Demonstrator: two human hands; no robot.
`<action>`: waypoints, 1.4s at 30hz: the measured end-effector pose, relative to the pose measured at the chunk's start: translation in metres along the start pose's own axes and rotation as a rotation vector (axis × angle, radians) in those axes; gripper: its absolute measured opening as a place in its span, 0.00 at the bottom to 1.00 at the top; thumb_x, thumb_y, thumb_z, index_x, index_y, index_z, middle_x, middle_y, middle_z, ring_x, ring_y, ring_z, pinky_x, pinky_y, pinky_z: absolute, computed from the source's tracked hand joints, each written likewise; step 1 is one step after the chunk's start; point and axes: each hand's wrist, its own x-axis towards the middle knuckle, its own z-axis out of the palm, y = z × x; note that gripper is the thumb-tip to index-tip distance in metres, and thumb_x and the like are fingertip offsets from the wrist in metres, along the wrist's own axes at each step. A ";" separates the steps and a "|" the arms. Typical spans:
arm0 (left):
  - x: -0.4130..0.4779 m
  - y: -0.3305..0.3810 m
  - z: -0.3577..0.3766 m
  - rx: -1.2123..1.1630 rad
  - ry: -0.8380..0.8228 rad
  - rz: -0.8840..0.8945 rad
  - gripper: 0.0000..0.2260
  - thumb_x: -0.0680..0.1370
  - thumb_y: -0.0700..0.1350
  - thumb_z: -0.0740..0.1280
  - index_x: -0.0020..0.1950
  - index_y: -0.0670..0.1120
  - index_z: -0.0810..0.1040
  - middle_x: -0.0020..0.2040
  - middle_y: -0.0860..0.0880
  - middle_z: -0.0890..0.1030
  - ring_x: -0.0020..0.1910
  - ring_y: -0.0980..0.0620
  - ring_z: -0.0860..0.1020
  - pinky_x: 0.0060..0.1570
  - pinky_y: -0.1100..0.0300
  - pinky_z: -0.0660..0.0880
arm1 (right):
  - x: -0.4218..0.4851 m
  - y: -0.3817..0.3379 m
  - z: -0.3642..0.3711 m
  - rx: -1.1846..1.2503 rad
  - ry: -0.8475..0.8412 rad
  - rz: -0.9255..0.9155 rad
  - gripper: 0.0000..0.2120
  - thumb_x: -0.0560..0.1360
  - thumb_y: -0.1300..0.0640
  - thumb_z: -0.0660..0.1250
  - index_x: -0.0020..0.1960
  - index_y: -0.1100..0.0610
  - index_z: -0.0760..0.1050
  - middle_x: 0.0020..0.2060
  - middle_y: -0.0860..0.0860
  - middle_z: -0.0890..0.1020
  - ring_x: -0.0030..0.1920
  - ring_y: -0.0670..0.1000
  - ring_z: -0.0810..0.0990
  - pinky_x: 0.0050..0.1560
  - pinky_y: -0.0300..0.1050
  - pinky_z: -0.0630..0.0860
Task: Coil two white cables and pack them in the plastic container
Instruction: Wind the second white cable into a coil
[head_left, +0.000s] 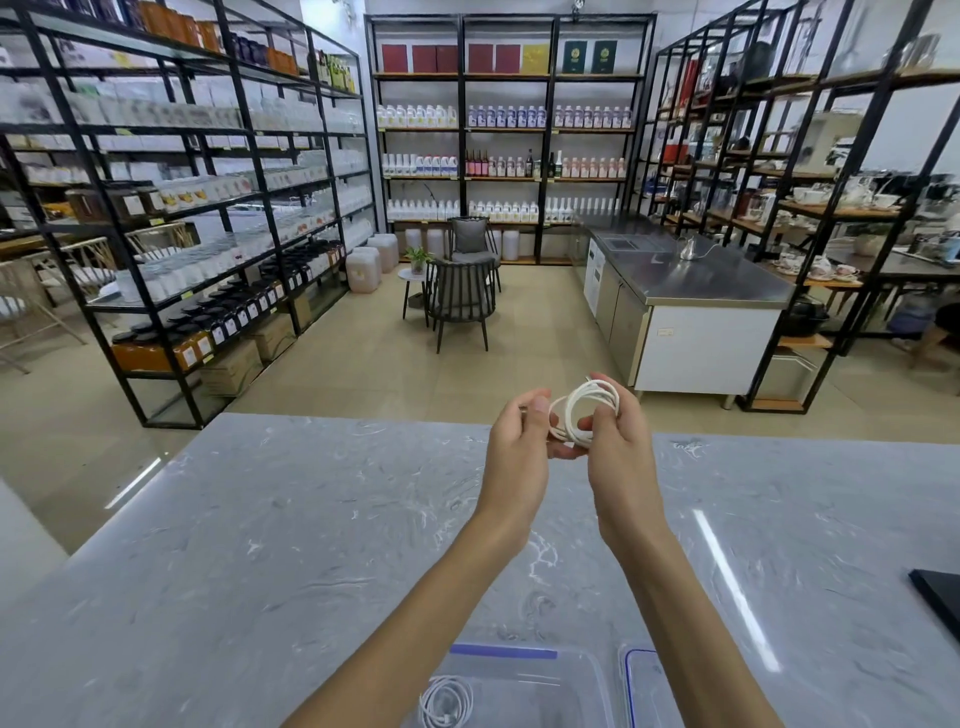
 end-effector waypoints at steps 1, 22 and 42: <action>0.001 0.000 -0.002 -0.027 0.010 -0.001 0.13 0.84 0.48 0.58 0.64 0.45 0.75 0.54 0.41 0.81 0.42 0.53 0.83 0.50 0.55 0.81 | 0.001 -0.001 0.000 0.045 -0.009 0.045 0.17 0.81 0.60 0.52 0.63 0.49 0.74 0.62 0.55 0.74 0.54 0.51 0.78 0.54 0.47 0.77; -0.001 -0.005 -0.011 0.382 -0.014 0.328 0.11 0.83 0.44 0.61 0.61 0.48 0.80 0.50 0.51 0.73 0.43 0.54 0.80 0.45 0.68 0.76 | 0.021 -0.015 0.012 0.492 -0.053 0.433 0.10 0.79 0.51 0.62 0.46 0.58 0.67 0.33 0.52 0.68 0.30 0.50 0.70 0.32 0.45 0.68; 0.000 -0.007 -0.015 0.312 -0.129 0.360 0.15 0.83 0.47 0.59 0.69 0.51 0.75 0.54 0.54 0.78 0.56 0.62 0.77 0.55 0.72 0.71 | 0.013 -0.003 0.024 0.489 -0.079 0.315 0.16 0.82 0.45 0.57 0.59 0.57 0.66 0.36 0.53 0.74 0.38 0.49 0.78 0.43 0.44 0.77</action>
